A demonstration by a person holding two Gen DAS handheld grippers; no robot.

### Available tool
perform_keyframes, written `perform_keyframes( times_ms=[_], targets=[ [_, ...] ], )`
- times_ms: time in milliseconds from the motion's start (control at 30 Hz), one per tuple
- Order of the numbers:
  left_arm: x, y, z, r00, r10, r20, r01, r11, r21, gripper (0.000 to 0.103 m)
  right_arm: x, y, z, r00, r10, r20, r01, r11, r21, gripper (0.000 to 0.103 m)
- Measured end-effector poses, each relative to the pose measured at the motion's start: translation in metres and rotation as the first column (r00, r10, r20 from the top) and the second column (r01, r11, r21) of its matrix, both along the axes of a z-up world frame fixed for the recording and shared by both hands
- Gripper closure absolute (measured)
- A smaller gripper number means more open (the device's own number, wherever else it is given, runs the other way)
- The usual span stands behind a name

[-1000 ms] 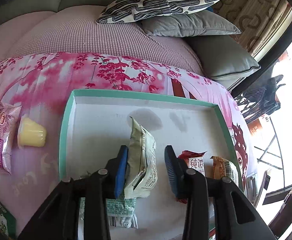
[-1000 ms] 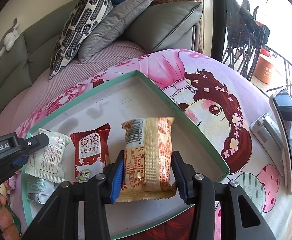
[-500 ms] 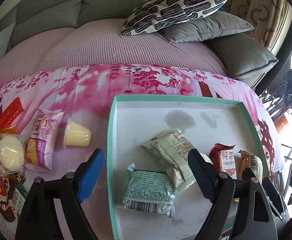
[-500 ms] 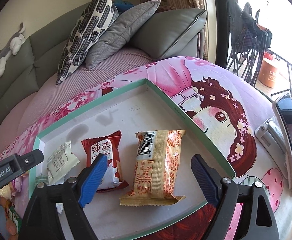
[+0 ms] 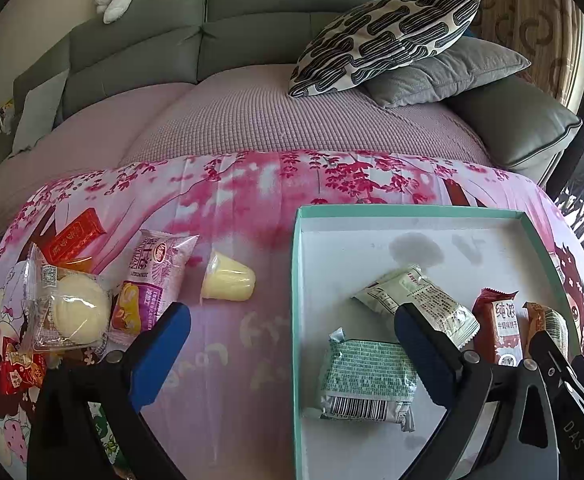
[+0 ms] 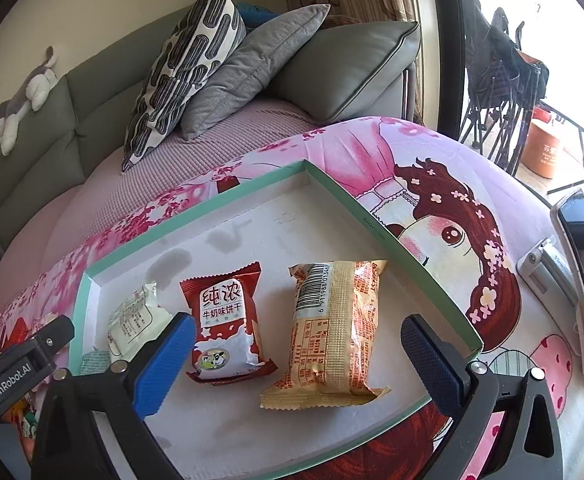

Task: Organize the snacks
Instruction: 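Carry both packs into the green tray and open both grippers to release, then withdraw both open grippers from the tray toward the snack pile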

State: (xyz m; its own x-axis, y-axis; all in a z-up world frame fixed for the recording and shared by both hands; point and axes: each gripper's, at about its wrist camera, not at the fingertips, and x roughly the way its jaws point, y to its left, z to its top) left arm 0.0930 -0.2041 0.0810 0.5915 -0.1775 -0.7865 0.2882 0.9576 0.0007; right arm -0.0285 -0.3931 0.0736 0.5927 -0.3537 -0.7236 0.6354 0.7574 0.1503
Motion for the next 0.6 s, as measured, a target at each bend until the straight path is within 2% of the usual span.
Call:
perform_keyframes(
  times_ms=[300,500,600],
  targets=[
    [-0.023,0.014,0.014,0.999,0.017,0.051,-0.018,1.000,0.022,0.001,0.003,0.020,0.006,0.998,0.067,-0.006,-0.067,0.997,-0.027,0.000],
    [-0.042,0.028,0.018,0.991,0.099,0.090,-0.109,0.986,0.125,0.001,0.006,0.036,0.010,0.994,0.106,-0.006,-0.106,0.994,-0.029,0.000],
    [-0.047,0.042,0.019,0.989,0.125,0.082,-0.135,0.982,0.135,0.001,0.008,0.050,0.012,0.988,0.151,-0.007,-0.151,0.988,-0.027,0.000]
  ],
)
